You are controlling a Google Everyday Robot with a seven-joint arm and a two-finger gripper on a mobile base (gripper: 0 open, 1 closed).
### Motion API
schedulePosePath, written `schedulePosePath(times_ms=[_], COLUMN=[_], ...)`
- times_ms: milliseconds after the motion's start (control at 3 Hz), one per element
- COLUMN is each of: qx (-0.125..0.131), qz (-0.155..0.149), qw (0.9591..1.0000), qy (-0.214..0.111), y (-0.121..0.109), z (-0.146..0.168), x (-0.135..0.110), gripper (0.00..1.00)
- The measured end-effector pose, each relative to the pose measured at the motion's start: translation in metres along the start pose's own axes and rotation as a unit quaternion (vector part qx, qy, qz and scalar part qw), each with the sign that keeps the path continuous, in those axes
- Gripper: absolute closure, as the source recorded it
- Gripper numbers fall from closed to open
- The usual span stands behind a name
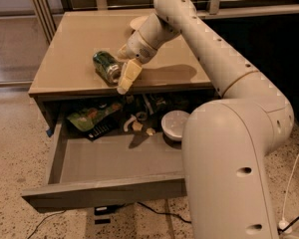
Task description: Place green can into top drawer
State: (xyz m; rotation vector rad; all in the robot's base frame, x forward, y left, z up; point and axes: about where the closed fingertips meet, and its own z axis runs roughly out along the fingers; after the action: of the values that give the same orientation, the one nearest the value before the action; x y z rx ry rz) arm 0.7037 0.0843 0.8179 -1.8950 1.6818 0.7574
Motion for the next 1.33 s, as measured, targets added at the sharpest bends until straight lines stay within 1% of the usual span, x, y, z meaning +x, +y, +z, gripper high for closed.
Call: schedulePosePath(times_ms=[333, 667, 1000, 1333], qx=[0.028, 0.037, 0.037, 0.026], qz=[-0.004, -0.008, -0.008, -0.031], qw=[0.9979, 0.9948, 0.9948, 0.9955], qy=[0.058, 0.094, 0.094, 0.085], y=[-0.002, 0.0, 0.0, -0.001], z=[0.001, 0.002, 0.002, 0.016], x=[-0.002, 0.007, 0.007, -0.008], gripper=[0.0, 0.0, 0.0, 0.0])
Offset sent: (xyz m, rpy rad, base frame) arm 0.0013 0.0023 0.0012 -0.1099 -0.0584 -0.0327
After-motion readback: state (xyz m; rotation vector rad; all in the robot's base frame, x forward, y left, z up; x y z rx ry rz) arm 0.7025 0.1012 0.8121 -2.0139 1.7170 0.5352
